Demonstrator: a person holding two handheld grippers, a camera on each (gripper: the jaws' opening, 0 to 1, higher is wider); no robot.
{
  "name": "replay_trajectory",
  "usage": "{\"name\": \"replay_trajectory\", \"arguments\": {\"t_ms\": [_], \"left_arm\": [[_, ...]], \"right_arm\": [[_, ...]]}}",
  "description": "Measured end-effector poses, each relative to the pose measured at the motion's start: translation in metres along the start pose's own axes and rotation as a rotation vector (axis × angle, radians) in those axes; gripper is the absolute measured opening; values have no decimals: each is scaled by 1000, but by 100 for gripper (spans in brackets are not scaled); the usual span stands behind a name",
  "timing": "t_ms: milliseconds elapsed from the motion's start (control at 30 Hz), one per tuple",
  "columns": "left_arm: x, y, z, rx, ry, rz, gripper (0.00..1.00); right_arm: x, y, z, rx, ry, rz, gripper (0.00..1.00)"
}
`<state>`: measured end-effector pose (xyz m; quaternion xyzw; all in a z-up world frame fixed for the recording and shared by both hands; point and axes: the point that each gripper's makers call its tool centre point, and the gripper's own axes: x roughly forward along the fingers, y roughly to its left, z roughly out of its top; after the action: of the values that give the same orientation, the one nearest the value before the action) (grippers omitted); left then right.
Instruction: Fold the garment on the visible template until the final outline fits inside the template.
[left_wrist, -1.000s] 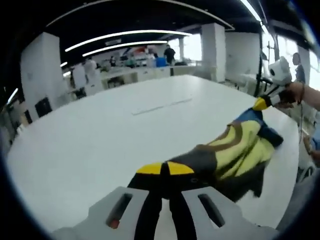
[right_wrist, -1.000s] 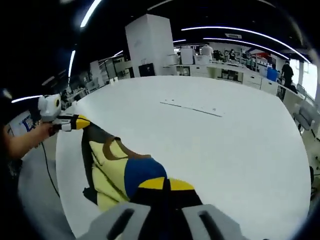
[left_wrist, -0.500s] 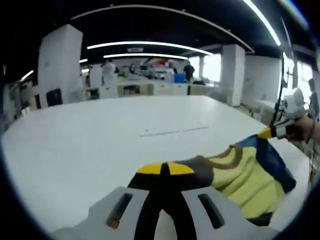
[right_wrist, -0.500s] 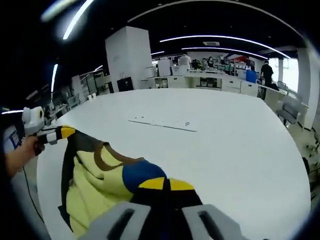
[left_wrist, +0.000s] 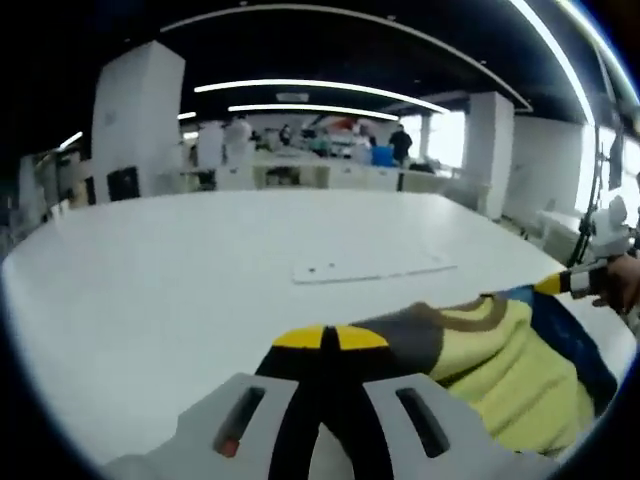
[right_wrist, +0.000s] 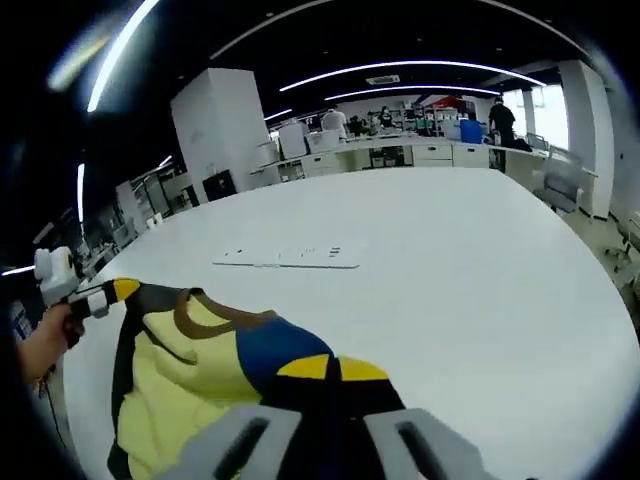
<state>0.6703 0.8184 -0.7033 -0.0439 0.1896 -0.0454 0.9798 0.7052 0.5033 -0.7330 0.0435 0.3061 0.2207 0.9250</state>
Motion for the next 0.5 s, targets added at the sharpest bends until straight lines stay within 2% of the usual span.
{"name": "replay_trajectory", "arguments": {"t_ms": [133,267,333,400,433,500], "left_arm": [[14,4,-9,-32,11,20,0],[27,8,-23,-48,51,50,0],[32,13,-28,-7,86,77,0],[38,20,-37,46,123,104,0],[41,18,-37,49,116,99,0],[42,11,-32,105,119,101,0]], "right_arm": [[12,-4,-2,29,11,-15,0],[26,-18,-3,69,20,-36,0],[25,-12,-6,67,24,-42,0],[32,-16,-7,61,33,-54,0],[32,-15,-10,53,38,-64,0],[36,-21,-15,20,63,-89,0]]}}
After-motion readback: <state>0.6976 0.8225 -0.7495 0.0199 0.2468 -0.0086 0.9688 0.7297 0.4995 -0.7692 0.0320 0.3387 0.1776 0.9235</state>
